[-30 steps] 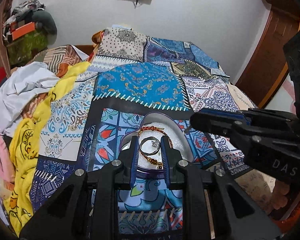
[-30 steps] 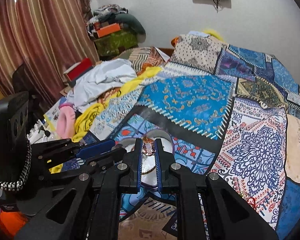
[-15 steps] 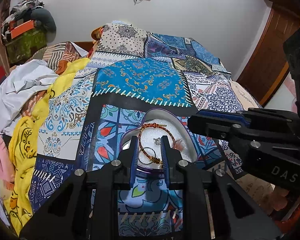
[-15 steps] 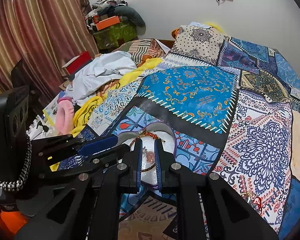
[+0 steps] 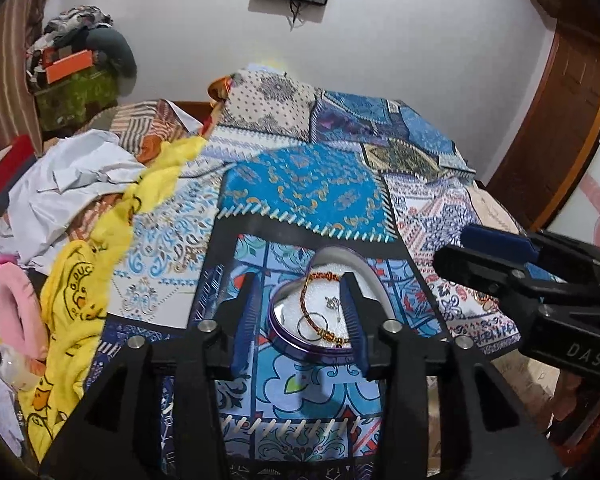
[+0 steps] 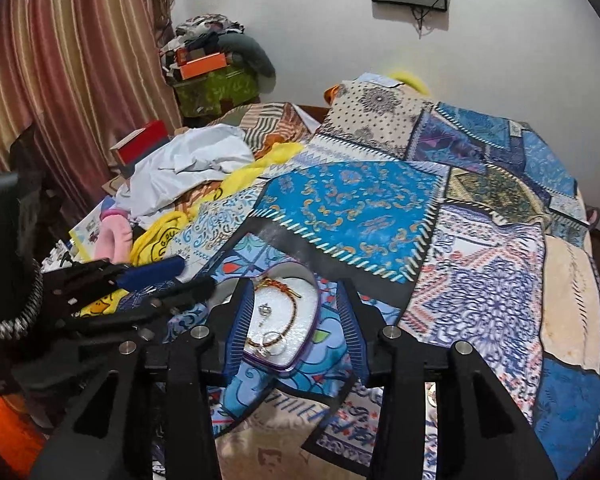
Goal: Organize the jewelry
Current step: 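Open both grippers over the heart box to drop the rings inside, then move both grippers back to the remaining jewelry on the quilt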
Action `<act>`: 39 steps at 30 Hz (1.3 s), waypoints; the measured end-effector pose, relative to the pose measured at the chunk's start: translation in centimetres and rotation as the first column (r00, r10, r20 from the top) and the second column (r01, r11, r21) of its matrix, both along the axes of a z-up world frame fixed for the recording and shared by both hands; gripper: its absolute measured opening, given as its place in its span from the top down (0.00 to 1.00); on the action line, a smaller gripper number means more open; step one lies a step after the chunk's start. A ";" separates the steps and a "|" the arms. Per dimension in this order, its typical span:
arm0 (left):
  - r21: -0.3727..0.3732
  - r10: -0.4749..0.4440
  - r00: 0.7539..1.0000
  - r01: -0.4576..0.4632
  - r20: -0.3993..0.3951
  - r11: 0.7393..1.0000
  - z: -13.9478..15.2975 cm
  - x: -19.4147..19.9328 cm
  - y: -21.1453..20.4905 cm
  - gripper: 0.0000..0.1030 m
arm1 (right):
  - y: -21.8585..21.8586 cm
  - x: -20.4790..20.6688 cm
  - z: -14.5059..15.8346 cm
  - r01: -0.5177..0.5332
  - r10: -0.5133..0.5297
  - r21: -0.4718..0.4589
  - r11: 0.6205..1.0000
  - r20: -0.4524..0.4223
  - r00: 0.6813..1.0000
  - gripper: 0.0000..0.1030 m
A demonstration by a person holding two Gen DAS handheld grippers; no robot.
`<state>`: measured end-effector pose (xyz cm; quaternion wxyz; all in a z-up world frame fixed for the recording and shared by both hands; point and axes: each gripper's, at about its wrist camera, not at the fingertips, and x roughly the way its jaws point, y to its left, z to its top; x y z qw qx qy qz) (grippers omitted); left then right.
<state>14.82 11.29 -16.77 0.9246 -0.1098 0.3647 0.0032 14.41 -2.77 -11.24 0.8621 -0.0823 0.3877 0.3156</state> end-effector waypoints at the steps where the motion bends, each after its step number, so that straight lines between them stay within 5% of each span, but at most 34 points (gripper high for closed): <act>1: 0.006 0.007 1.000 -0.007 0.007 1.000 0.3 -0.1 -0.1 0.53 | -0.4 -0.1 0.1 0.010 -0.010 0.003 1.000 0.003 1.000 0.57; 4: 0.023 0.028 0.999 -0.029 0.021 0.999 0.8 -0.3 -0.3 0.43 | -1.7 -0.2 0.5 0.038 -0.038 0.008 0.999 0.013 0.999 0.55; 27: 0.057 -0.144 0.989 0.143 0.015 0.988 3.1 1.9 -10.2 0.38 | -14.2 -0.7 2.2 0.250 -0.252 0.066 0.966 0.024 0.967 0.54; 29: 0.056 -0.161 0.987 0.160 0.007 0.985 2.9 2.3 -11.1 0.31 | -15.1 -0.7 2.1 0.260 -0.262 0.067 0.963 0.017 0.965 0.54; 39: 0.029 -0.256 0.961 0.260 -0.099 0.965 -0.7 4.0 -14.8 0.31 | -17.5 -0.4 -0.4 0.286 -0.285 0.026 0.958 -0.035 0.958 0.54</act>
